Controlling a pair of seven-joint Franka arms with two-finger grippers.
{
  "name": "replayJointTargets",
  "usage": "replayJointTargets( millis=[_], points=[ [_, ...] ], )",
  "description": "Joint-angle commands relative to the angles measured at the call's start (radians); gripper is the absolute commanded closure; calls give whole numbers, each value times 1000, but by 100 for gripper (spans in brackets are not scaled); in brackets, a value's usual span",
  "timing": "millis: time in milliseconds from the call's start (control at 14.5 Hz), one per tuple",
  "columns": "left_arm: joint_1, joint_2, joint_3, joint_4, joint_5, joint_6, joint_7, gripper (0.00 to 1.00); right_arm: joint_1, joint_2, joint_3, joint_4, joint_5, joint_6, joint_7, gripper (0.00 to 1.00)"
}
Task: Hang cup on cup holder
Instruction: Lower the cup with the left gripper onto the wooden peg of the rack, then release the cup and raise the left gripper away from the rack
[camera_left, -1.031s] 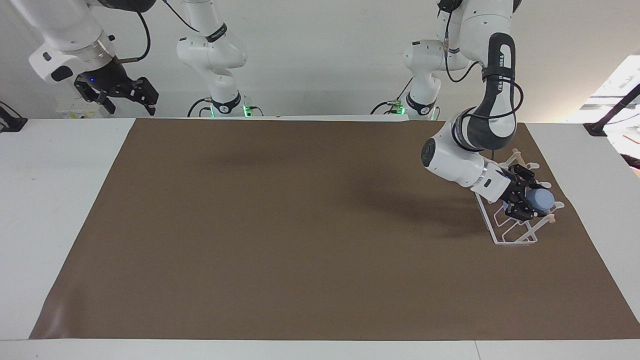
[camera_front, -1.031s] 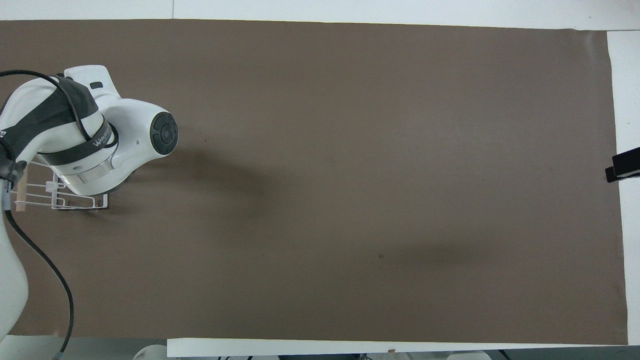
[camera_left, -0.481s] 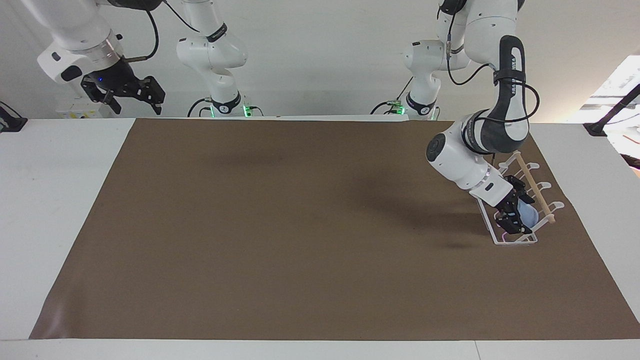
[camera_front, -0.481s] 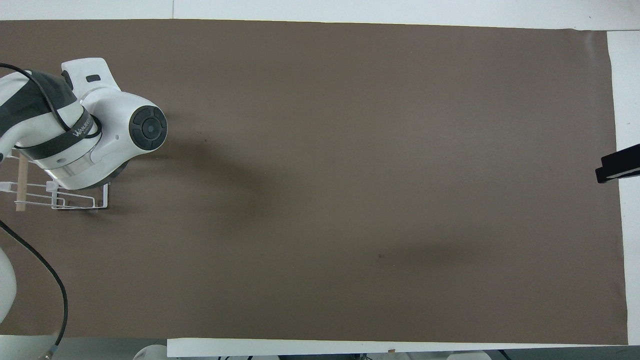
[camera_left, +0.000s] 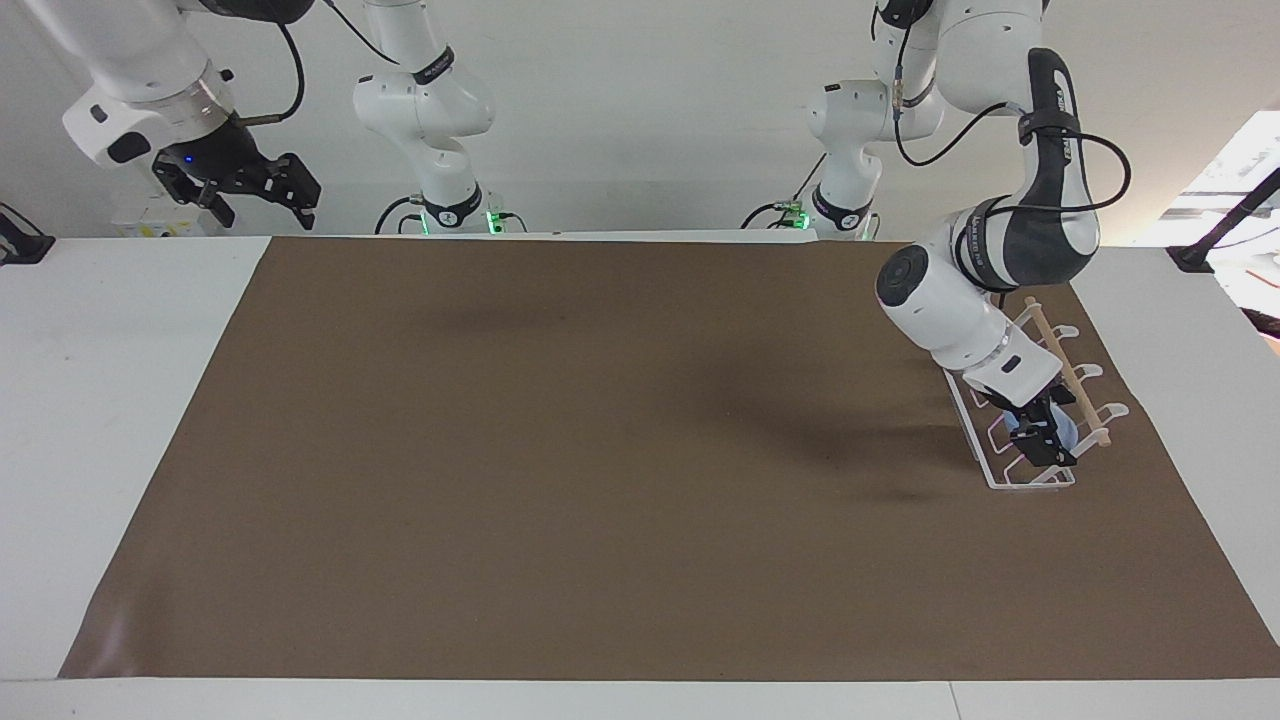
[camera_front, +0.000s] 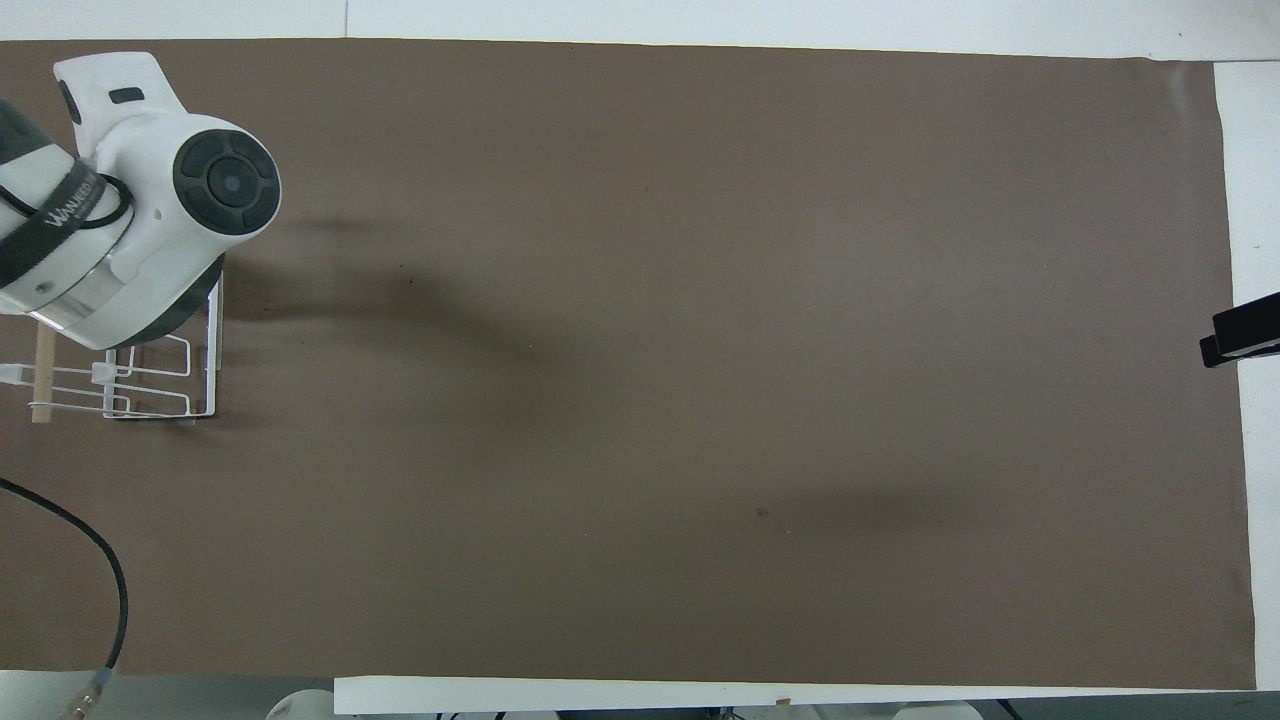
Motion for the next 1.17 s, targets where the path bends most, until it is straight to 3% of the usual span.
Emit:
replayJointTargets(
  millis=[0,206,481,688,894,1100],
  points=[
    [14,-10,-4,90,-98,-69,159,0,-10,-7,2,-8,21,-5,4,0],
    [54,-53,-4,132,-228,-76,371,0,-7,-7,2,-8,21,-5,4,0],
    [110,-102,-2,156,-493,-90,674,0,-7,-7,2,-8,21,-5,5,0],
    [144,-136,-1,143,-691,-180,982,0,-7,-7,2,-8,21,-5,5,0],
    [172,-206,1,72,-782,-277,1319,0,-7,-7,2,-8,21,-5,4,0],
    [177,-235,4,83,-934,-362,1658,0,-7,-7,2,-8,21,-4,5,0]
  ],
)
